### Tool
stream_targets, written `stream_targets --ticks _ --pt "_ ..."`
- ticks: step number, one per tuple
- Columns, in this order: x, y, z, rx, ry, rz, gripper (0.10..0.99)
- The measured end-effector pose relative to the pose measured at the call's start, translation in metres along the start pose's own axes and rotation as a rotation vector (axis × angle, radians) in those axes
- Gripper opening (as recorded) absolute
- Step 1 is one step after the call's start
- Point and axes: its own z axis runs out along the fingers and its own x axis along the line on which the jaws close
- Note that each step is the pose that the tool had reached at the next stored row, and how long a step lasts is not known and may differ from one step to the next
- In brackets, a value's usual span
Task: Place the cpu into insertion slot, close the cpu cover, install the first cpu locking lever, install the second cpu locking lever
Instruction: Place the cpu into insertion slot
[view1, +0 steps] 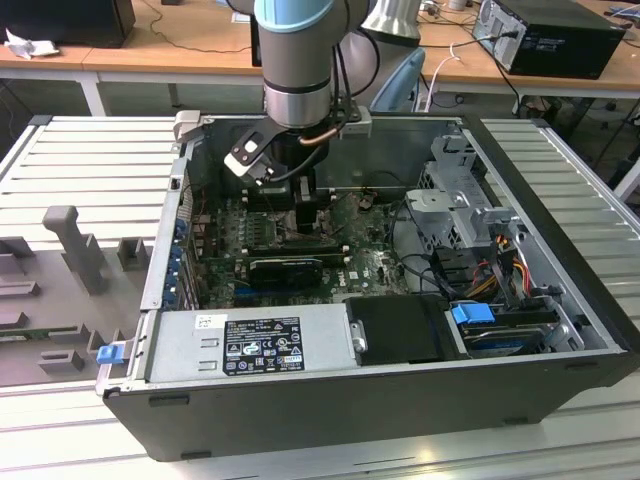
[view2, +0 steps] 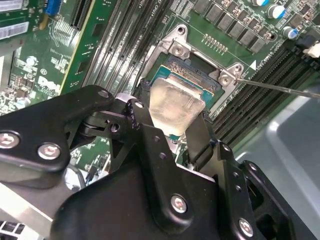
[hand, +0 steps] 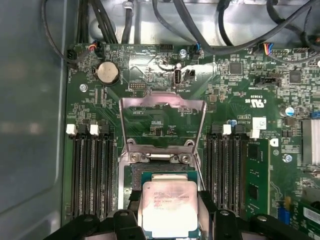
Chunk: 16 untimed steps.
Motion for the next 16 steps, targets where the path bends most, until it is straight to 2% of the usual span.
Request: stream_targets --ticks 5,16 --pt "0.002 -0.0005 0.0036 0.0 -0.0015 0.02 0.529" --pt "0.007 -0.0013 0.0143 0.0 -0.0012 0.02 0.529"
